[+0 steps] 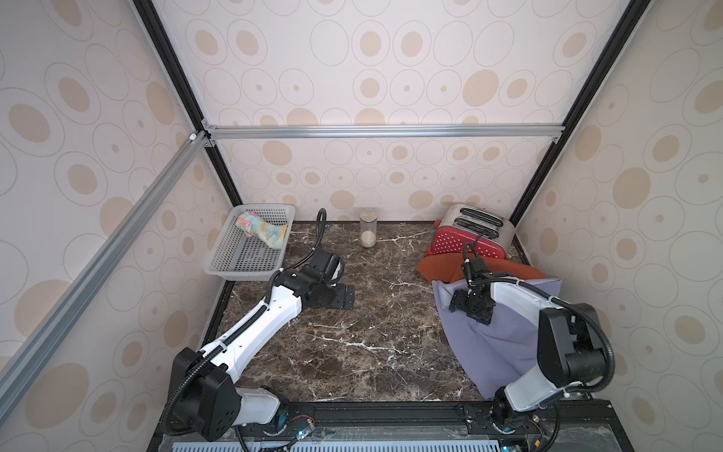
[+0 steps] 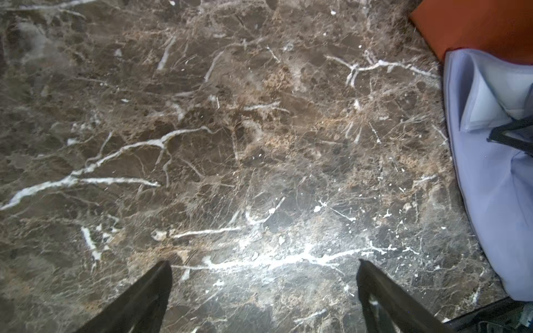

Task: Roll up the skirts
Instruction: Pick up the skirt from the center of the board.

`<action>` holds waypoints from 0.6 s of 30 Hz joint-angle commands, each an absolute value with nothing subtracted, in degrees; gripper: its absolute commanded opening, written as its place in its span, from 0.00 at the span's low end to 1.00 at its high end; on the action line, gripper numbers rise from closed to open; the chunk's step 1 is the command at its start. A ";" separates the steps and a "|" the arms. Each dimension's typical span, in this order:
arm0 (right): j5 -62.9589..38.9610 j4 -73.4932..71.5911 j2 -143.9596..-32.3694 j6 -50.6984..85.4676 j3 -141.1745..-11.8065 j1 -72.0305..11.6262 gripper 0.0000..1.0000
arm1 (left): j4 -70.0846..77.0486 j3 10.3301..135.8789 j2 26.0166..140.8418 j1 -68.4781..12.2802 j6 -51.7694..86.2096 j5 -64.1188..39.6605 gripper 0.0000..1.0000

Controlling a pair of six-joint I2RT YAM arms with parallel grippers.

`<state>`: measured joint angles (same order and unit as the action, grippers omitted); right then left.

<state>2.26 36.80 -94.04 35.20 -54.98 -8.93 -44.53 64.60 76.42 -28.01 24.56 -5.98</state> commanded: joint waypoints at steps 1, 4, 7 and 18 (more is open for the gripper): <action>-2.17 33.00 -97.97 36.40 -53.27 -8.85 0.80 | -44.15 65.70 74.59 -27.99 23.48 -6.50 0.99; -2.75 31.26 -96.52 38.10 -51.21 -10.05 0.45 | -43.59 65.08 71.72 -27.95 23.73 -6.17 0.99; -3.25 31.25 -90.73 40.69 -48.21 -10.19 0.11 | -43.02 64.42 68.26 -27.97 24.38 -5.72 0.96; 0.46 39.01 -69.76 49.08 -62.91 -30.92 0.00 | -44.87 64.28 58.32 -27.95 26.94 4.02 0.96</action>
